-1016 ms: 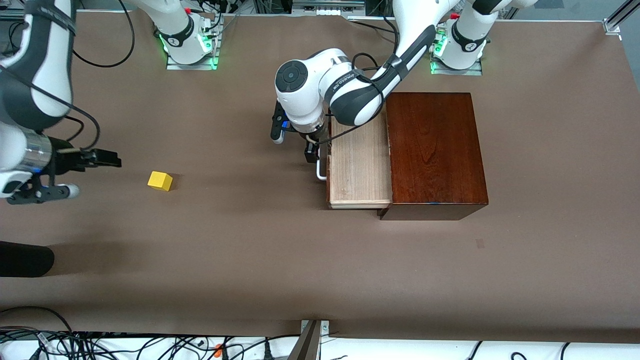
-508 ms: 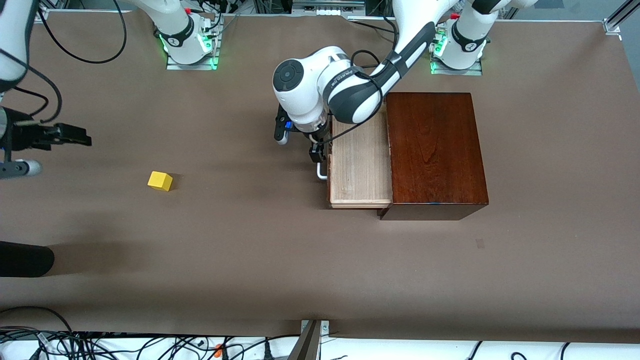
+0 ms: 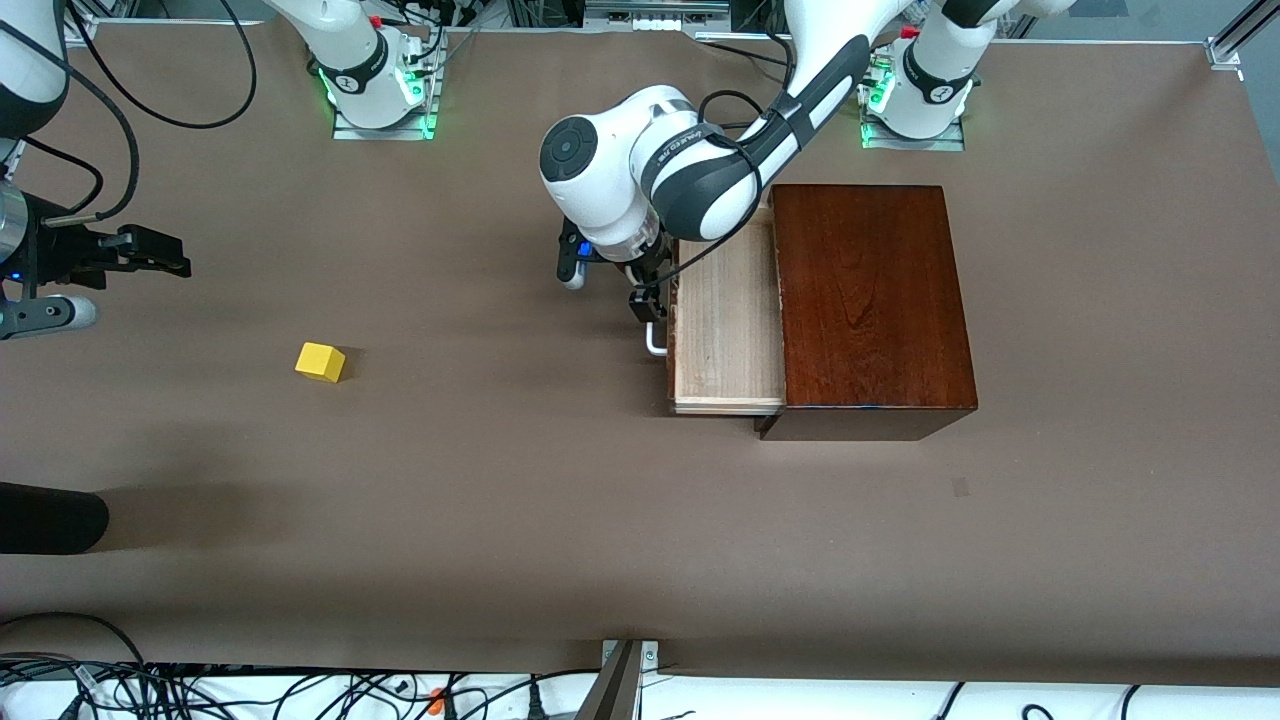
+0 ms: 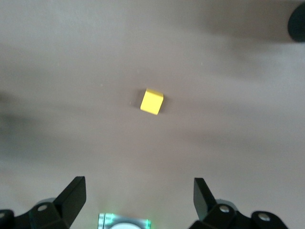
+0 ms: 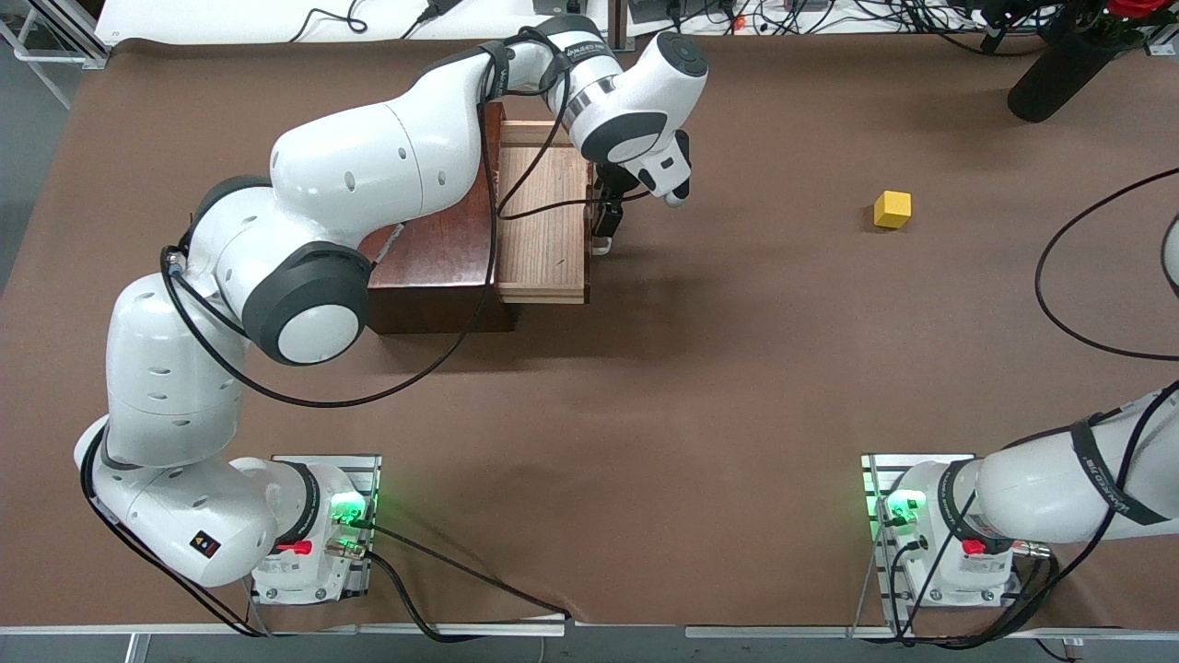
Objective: Open drawer, take yellow block, close drawer
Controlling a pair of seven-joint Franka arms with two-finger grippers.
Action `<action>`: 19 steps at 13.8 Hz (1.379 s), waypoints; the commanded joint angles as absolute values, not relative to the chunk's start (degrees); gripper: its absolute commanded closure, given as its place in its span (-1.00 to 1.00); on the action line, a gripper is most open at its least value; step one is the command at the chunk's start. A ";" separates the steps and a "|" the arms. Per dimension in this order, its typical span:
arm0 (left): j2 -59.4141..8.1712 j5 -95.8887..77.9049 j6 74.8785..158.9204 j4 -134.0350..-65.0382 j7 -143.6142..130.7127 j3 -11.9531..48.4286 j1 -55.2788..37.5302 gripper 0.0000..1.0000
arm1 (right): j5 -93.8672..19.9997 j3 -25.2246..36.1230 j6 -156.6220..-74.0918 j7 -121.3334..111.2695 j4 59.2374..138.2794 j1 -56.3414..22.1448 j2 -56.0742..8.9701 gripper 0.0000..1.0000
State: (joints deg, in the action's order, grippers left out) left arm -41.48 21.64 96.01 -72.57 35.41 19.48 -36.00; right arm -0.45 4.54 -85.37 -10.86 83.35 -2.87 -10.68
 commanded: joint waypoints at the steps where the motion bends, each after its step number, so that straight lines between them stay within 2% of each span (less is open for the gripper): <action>1: -39.11 24.61 90.18 -75.23 36.91 18.72 -34.11 -1.00 | 0.00 0.53 -89.65 -10.63 91.85 1.93 -3.70 -1.00; 7: -36.83 25.22 88.42 -79.28 34.11 18.63 -31.73 -1.00 | 0.26 0.96 -87.02 -10.37 91.93 1.85 -0.53 -1.00; 12: -35.69 26.63 86.49 -81.91 33.58 18.72 -29.62 -1.00 | 0.44 3.07 -87.10 -9.67 97.90 0.79 4.30 -1.00; 19: -34.72 26.63 87.01 -84.11 33.57 18.98 -25.40 -1.00 | 0.09 4.31 -87.10 -8.61 97.21 0.35 3.25 -1.00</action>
State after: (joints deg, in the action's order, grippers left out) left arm -37.28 24.47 87.24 -81.21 34.08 19.49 -26.68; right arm -0.40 3.91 -86.48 -9.43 96.14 0.96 2.33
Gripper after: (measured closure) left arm 0.000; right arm 0.000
